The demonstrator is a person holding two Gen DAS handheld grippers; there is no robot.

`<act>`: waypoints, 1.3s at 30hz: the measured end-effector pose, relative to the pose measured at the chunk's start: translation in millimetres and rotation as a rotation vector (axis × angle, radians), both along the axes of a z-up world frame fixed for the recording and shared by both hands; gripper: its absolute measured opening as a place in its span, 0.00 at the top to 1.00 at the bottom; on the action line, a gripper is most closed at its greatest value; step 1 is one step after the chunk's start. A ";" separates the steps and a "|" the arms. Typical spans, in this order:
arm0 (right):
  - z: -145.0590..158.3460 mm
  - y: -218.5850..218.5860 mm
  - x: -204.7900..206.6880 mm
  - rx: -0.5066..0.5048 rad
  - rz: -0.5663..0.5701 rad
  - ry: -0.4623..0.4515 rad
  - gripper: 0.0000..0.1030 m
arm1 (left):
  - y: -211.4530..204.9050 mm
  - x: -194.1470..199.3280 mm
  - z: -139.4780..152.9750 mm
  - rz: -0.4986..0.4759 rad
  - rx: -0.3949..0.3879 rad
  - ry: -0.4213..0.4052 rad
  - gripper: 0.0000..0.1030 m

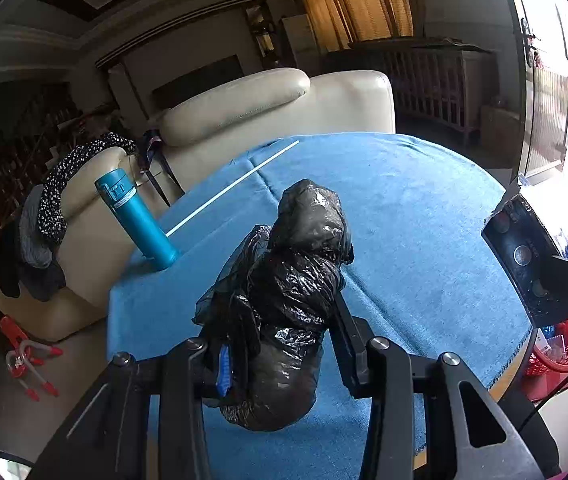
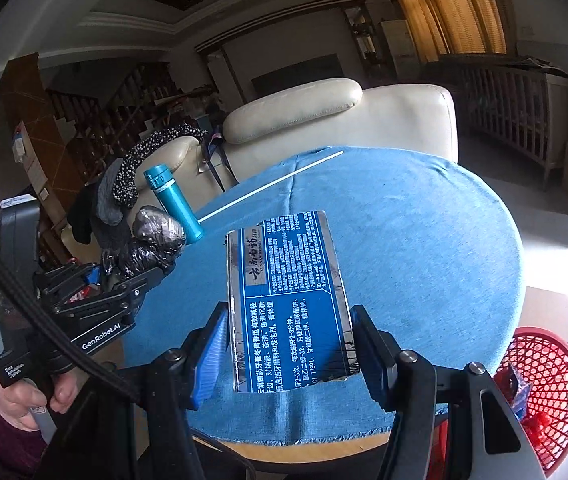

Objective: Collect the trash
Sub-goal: 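Carry the black bag and blue box toward the red basket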

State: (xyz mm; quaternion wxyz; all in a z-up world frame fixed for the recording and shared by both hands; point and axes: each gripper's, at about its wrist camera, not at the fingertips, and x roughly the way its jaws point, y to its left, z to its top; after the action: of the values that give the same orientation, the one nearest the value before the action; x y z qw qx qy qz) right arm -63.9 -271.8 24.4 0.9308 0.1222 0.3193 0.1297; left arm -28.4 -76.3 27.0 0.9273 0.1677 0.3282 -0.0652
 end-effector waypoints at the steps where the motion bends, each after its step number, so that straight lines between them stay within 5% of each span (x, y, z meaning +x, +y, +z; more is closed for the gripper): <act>1: -0.6 0.6 -0.1 0.000 0.001 0.001 0.40 | -0.3 0.0 -0.9 0.001 0.000 0.003 0.58; 25: 2.0 -12.0 -21.7 -0.005 -0.037 -0.027 0.39 | -13.9 -10.8 4.2 -0.044 0.022 -0.011 0.58; 39: -3.3 -40.3 -34.8 0.011 -0.103 -0.014 0.39 | -46.5 -15.9 -11.2 -0.151 0.022 0.073 0.58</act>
State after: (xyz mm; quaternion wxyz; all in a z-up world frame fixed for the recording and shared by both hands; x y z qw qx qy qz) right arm -98.7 -312.1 21.1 0.9378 0.1428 0.3052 0.0840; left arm -44.3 -122.8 15.8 0.9053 0.1998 0.3488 -0.1371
